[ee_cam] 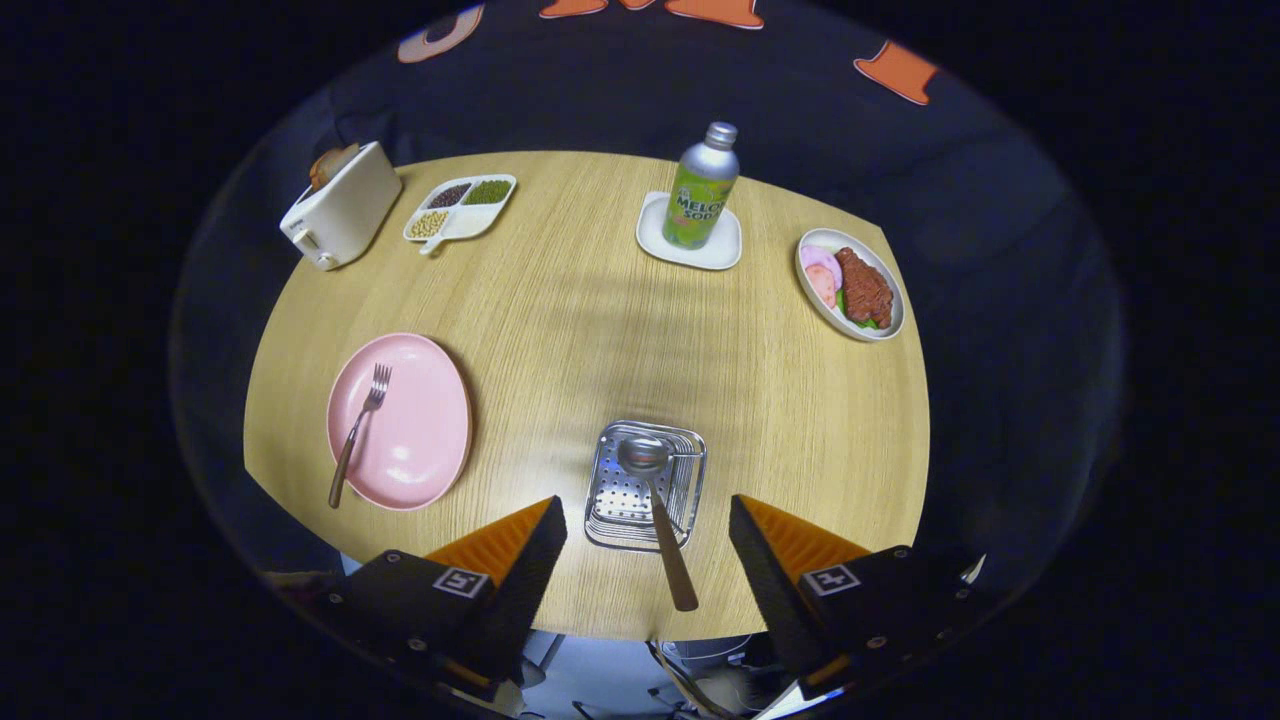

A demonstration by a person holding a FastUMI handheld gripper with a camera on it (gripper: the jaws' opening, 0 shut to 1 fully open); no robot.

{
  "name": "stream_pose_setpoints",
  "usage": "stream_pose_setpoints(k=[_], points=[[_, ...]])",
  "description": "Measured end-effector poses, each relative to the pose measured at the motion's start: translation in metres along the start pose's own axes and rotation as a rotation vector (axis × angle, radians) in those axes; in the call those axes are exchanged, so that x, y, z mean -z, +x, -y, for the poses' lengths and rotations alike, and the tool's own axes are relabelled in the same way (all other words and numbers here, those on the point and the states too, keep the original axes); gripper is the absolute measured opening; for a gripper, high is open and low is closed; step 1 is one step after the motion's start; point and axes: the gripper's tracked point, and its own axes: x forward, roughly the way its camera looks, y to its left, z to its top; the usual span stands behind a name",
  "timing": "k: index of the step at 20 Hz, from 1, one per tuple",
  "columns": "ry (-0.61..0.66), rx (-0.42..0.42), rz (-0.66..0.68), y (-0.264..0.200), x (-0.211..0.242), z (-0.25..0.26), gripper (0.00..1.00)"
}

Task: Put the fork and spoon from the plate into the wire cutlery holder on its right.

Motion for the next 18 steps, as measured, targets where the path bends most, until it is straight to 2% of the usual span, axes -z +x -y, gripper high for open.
stream_pose_setpoints(k=[9, 18], points=[[0.088, 0.013, 0.271, -0.032, -0.005, -0.068, 1.00], [0.145, -0.089, 0.415, -0.027, -0.006, -0.172, 1.00]])
